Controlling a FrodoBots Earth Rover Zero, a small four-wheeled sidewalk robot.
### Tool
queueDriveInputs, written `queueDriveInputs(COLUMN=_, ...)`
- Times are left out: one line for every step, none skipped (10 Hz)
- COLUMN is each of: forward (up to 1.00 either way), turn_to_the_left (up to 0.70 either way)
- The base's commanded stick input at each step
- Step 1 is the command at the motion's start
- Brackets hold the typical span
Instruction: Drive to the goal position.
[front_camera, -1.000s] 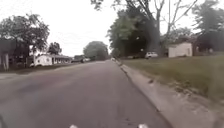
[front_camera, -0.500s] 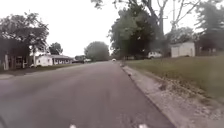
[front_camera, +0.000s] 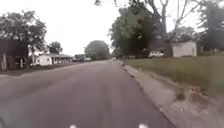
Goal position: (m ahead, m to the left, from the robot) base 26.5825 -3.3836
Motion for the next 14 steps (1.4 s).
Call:
queueDriveInputs(forward=1.00, turn_to_the_left=0.00)
queueDriveInputs(forward=1.00, turn_to_the_left=0.00)
queueDriveInputs(forward=1.00, turn_to_the_left=0.00)
queueDriveInputs(forward=1.00, turn_to_the_left=0.00)
queueDriveInputs(forward=1.00, turn_to_the_left=0.00)
queueDriveInputs(forward=1.00, turn_to_the_left=0.00)
queueDriveInputs(forward=1.00, turn_to_the_left=0.00)
queueDriveInputs(forward=1.00, turn_to_the_left=0.00)
queueDriveInputs(forward=1.00, turn_to_the_left=0.00)
queueDriveInputs(forward=1.00, turn_to_the_left=0.00)
queueDriveInputs(forward=1.00, turn_to_the_left=0.00)
queueDriveInputs(forward=1.00, turn_to_the_left=0.00)
queueDriveInputs(forward=1.00, turn_to_the_left=0.00)
queueDriveInputs(forward=1.00, turn_to_the_left=-0.04)
